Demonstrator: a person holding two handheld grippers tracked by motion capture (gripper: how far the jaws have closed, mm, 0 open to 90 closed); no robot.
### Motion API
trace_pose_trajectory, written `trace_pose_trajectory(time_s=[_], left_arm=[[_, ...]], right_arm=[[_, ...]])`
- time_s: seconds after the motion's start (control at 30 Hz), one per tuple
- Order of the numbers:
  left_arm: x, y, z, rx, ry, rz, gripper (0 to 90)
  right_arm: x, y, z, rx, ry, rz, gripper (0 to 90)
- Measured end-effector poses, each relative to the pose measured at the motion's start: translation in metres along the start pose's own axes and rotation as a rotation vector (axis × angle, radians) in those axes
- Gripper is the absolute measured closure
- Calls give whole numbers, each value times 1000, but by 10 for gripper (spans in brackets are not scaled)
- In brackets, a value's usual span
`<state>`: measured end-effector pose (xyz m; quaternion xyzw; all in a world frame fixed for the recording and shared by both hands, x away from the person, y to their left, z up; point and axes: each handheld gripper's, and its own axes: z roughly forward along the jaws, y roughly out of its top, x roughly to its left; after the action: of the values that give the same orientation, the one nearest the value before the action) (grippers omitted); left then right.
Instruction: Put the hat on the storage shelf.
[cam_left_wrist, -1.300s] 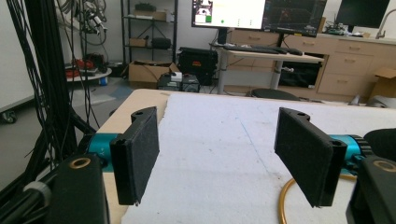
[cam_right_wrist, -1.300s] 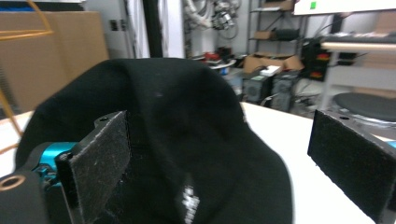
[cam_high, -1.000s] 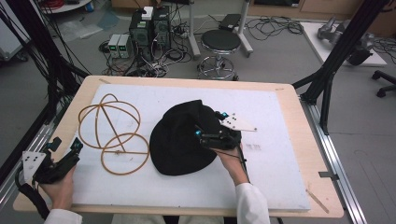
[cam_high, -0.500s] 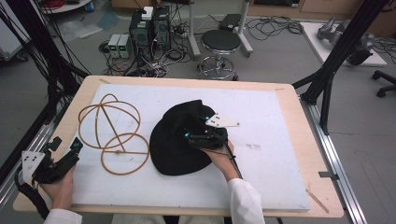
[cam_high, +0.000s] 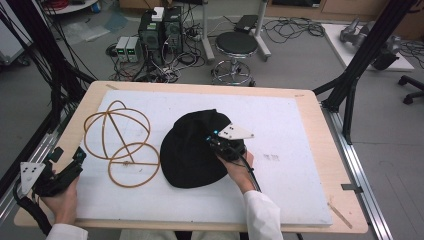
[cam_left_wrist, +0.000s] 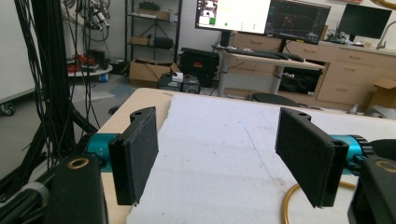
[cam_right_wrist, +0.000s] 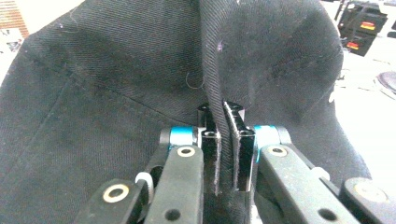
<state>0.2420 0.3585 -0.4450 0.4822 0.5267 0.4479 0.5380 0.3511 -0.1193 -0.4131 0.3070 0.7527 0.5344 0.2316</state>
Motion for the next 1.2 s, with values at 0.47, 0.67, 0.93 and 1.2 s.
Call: trace_pose_trajectory(time_s=[0.47, 0.67, 0.93, 1.2], left_arm=[[-2, -2, 2, 12, -27, -3, 304], [-3, -2, 3, 14, -36, -9, 307], [-3, -2, 4, 17, -46, -18, 311], [-5, -2, 6, 21, -57, -23, 311]], right_arm=[[-2, 0, -4, -11, 11, 21, 864], [-2, 0, -6, -19, 8, 30, 864], [2, 4, -13, -40, 9, 20, 863], [3, 9, -24, -91, 6, 29, 863]])
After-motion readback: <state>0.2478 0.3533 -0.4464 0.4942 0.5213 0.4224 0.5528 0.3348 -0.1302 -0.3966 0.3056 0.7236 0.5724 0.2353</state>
